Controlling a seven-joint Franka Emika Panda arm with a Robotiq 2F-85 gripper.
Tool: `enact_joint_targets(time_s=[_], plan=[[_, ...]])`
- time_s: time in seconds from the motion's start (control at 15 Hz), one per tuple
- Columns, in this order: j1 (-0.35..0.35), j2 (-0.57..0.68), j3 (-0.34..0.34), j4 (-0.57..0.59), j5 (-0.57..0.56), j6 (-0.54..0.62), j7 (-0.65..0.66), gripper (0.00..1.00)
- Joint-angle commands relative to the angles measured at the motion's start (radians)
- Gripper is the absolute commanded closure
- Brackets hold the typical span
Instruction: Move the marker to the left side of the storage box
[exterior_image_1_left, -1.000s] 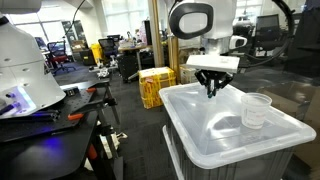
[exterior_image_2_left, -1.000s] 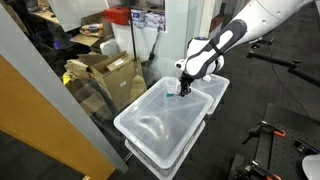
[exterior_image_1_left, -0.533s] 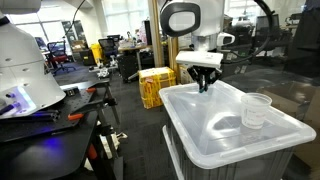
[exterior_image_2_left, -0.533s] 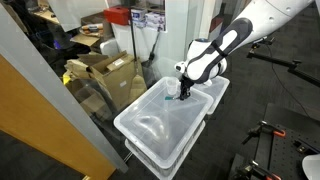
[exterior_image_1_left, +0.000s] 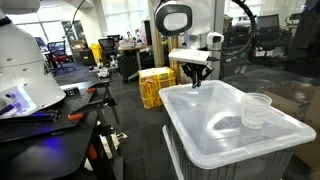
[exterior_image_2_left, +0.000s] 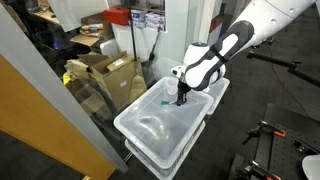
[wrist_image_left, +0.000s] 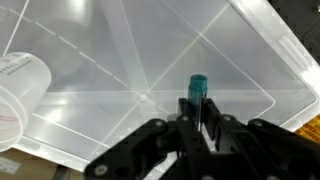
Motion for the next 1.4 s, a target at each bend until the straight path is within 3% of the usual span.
enact_joint_targets(time_s=[0.0,0.6,1.33], plan=[[0.03,0.0,0.027,-0.029,0.03,0.081,0.086,0.95],[0.119,0.041,0.041,-0.062,-0.03,0.238,0.378,0.95],[0.243,0.201,0.039,0.118,-0.041,0.277,0.682,0.95]])
